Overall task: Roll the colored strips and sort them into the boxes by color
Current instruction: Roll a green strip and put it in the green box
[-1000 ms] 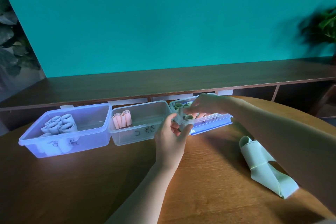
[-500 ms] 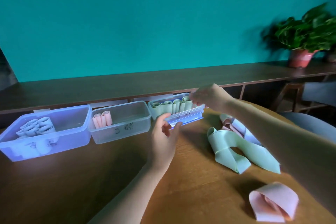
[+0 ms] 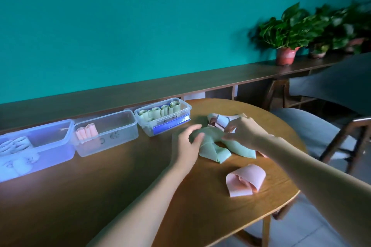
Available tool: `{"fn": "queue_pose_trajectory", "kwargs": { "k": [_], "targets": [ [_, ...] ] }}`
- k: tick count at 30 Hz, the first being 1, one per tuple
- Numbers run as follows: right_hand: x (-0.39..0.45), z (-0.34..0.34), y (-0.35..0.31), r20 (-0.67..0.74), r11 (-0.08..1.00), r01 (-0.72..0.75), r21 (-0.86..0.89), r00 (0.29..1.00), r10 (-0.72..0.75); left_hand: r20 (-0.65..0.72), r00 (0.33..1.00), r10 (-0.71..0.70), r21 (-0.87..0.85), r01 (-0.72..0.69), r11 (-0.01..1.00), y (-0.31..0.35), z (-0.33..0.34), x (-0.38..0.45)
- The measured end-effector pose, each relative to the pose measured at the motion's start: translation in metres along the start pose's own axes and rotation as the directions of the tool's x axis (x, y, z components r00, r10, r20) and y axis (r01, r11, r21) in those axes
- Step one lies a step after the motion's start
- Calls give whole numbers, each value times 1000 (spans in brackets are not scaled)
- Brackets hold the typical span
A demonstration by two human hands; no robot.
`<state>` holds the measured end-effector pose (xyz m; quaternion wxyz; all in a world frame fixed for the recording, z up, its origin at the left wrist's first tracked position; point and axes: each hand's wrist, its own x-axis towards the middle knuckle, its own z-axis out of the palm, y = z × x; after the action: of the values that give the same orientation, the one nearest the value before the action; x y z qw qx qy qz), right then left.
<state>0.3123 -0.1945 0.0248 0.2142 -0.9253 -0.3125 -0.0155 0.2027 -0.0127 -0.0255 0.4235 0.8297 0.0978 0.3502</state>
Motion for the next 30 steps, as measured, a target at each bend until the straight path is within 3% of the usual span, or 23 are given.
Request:
{"fn": "queue_pose_trajectory", "kwargs": {
  "k": [6,11,16,20,26,30],
  "targets": [
    [-10,-15,-11,-39,998,64,-1,997,-64,57,998,-9,-3,9,1000,32,-10,-1],
    [-14,-57,-51,-75,950,230,211,973,-219,71,996,56,-54,-52,997,77,-45,10],
    [-26,-99,-96,-91,860,377,343,925,-369,138,982,128,-154,-107,982,128,-102,16],
    [-39,-121,-134,-117,776,524,351,847,-519,180,976,122,-122,-101,987,160,-142,8],
    [-68,-132,-185,-79,670,534,516,808,-584,136,990,29,-59,-21,998,172,-209,-22],
    [-83,-124,-217,10,690,487,535,813,-582,72,997,-19,25,17,1000,166,-256,-45]
  ]
}}
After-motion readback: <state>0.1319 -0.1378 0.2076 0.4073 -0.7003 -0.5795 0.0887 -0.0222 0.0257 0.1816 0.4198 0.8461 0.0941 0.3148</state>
